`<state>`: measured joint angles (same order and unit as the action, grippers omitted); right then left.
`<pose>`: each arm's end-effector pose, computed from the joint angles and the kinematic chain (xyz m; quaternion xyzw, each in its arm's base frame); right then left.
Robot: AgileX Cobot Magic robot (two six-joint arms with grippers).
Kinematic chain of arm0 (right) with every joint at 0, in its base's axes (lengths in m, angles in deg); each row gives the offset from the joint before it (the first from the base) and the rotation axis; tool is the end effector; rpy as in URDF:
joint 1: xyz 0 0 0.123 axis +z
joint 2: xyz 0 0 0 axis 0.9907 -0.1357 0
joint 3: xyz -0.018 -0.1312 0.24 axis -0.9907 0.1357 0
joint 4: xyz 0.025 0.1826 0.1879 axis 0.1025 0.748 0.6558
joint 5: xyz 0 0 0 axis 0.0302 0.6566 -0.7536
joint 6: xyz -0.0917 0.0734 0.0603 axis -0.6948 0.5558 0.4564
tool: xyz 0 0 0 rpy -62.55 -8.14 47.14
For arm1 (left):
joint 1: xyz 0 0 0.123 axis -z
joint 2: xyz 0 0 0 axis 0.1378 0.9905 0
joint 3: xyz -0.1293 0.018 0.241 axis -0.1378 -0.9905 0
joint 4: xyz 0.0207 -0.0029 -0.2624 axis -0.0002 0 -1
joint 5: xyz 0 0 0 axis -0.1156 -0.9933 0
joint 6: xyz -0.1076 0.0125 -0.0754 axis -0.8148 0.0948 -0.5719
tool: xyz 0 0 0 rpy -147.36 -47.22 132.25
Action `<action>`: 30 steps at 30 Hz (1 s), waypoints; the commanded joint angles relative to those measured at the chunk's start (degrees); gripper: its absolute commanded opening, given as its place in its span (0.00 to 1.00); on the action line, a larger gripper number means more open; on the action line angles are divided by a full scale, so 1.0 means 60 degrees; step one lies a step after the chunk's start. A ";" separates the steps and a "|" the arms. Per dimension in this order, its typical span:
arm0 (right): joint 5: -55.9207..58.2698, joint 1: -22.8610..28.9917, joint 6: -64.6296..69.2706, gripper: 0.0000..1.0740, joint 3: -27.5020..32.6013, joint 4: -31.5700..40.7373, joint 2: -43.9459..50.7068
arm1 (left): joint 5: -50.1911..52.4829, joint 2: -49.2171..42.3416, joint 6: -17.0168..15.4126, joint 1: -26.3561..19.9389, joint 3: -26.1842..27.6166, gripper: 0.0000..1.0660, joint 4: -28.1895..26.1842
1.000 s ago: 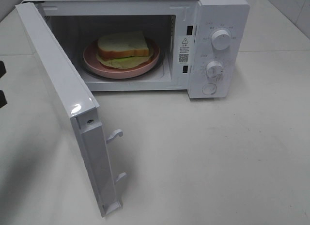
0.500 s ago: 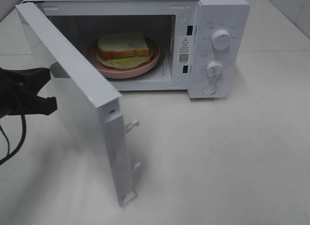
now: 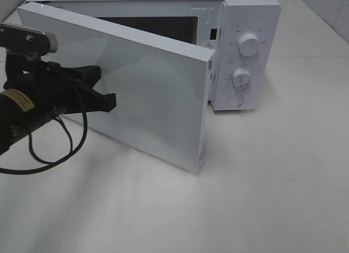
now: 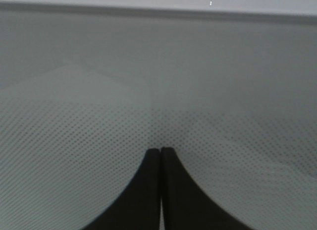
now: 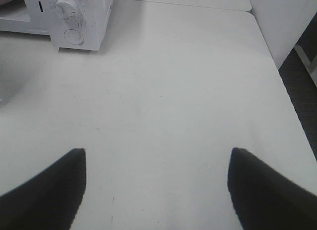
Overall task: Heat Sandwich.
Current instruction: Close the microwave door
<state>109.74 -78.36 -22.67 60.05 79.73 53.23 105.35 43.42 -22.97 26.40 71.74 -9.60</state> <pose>0.0531 -0.0101 0.2687 -0.0241 0.8446 -0.0407 0.5333 0.2928 -0.1767 0.1395 0.1620 0.7591 -0.1498 0.6124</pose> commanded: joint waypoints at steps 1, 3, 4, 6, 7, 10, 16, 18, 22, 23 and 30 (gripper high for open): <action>-0.0076 -0.0038 0.0095 0.71 0.0019 0.0010 0.0248 | 0.0076 0.0296 0.0067 0.0258 0.0535 0.00 -0.0277; -0.0076 -0.0038 0.0095 0.71 0.0019 0.0010 0.0248 | 0.0038 0.0487 0.0076 0.0353 0.0783 0.00 -0.0382; -0.0076 -0.0038 0.0095 0.71 0.0019 0.0010 0.0248 | -0.0029 0.0544 0.0076 0.0363 0.0917 0.00 -0.0392; -0.0076 -0.0038 0.0095 0.71 0.0019 0.0010 0.0248 | -0.0134 0.0649 0.0076 0.0363 0.1089 0.00 -0.0382; -0.0076 -0.0038 0.0095 0.71 0.0019 0.0010 0.0248 | -0.0229 0.0831 0.0076 0.0363 0.1413 0.00 -0.0363; -0.0076 -0.0038 0.0095 0.71 0.0019 0.0010 0.0248 | -0.0248 0.1098 0.0076 0.0363 0.1881 0.00 -0.0363; -0.0076 -0.0038 0.0095 0.71 0.0019 0.0010 0.0248 | -0.0754 0.1671 0.0067 0.0363 0.2941 0.00 -0.0363; -0.0076 -0.0038 0.0095 0.71 0.0019 0.0010 0.0248 | -0.0783 0.1881 0.0067 0.0363 0.3304 0.00 -0.0363; -0.0076 -0.0038 0.0095 0.71 0.0019 0.0010 0.0248 | -0.0936 0.2292 0.0000 0.0363 0.3934 0.00 -0.0363; -0.0076 -0.0038 0.0095 0.71 0.0019 0.0010 0.0248 | -0.1031 0.2387 0.0000 0.0363 0.4106 0.00 -0.0363; -0.0076 -0.0038 0.0095 0.71 0.0019 0.0010 0.0248 | -0.1404 0.2960 0.0029 0.0602 0.5252 0.00 -0.0382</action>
<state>109.74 -78.36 -22.67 60.05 79.73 53.23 94.47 60.21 -22.62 30.52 100.16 -8.63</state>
